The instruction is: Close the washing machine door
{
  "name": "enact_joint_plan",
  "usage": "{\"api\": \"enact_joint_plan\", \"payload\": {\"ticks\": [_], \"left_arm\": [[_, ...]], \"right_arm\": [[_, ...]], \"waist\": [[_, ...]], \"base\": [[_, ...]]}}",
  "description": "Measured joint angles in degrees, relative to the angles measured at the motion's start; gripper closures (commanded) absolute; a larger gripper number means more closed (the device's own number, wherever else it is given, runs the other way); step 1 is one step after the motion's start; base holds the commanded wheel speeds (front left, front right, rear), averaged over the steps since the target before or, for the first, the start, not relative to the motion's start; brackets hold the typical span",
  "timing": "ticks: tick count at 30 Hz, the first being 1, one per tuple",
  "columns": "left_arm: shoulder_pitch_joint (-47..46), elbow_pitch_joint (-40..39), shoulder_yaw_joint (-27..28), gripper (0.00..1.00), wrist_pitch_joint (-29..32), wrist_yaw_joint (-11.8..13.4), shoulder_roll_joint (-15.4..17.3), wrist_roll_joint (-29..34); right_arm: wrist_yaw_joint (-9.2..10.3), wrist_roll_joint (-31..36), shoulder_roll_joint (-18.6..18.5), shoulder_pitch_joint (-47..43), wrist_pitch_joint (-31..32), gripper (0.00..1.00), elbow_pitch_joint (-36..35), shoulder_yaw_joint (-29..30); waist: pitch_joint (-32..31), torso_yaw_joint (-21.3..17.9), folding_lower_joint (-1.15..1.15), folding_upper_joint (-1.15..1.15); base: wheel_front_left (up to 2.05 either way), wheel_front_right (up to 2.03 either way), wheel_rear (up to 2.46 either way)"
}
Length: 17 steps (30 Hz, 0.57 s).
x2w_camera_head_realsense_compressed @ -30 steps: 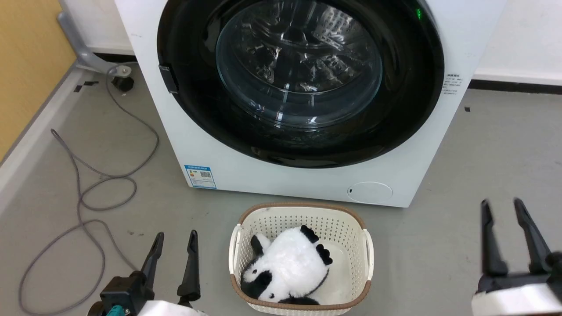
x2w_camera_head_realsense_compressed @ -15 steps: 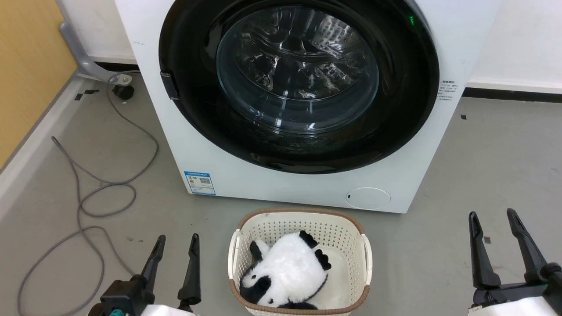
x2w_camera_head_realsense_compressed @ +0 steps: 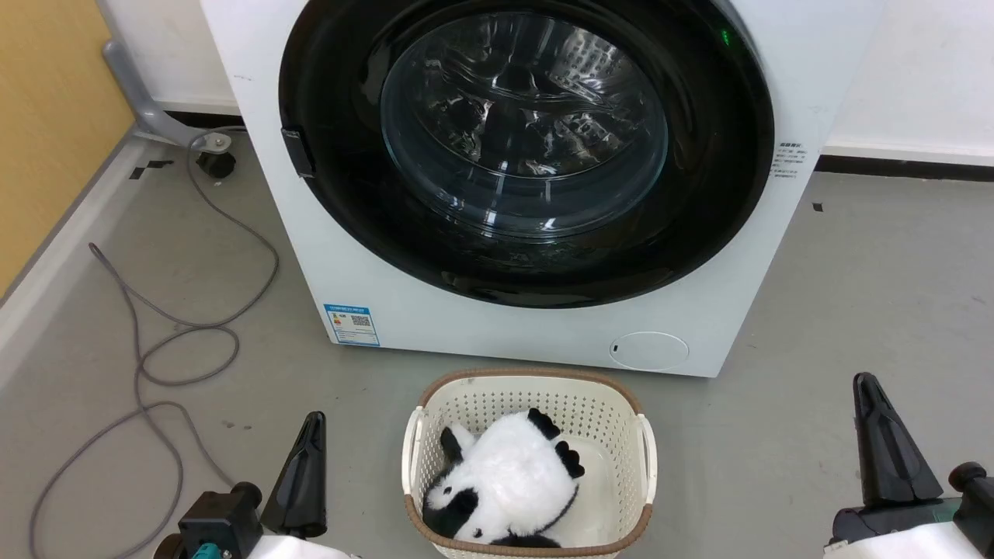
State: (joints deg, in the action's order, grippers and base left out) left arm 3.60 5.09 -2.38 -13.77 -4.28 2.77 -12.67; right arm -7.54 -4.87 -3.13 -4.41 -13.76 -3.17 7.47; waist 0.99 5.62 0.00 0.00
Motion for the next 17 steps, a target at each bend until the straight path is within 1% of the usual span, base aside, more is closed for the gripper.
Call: {"api": "enact_joint_plan", "payload": {"ticks": [14,17], "left_arm": [[-0.06,-0.55,0.27,1.00,1.65,0.18,0.01,1.54],[-0.13,-0.69,0.35,1.00,1.87,0.57,0.01,1.96]], "right_arm": [[0.00,0.37,0.00,0.17,1.55,1.00,0.34,-0.76],[0.00,0.45,0.00,0.18,1.92,1.00,0.41,-0.94]], "waist": [[-0.12,-0.67,0.00,0.00],[-0.14,-0.82,0.00,0.00]], "base": [[0.00,0.00,0.00],[0.00,0.00,0.00]]}}
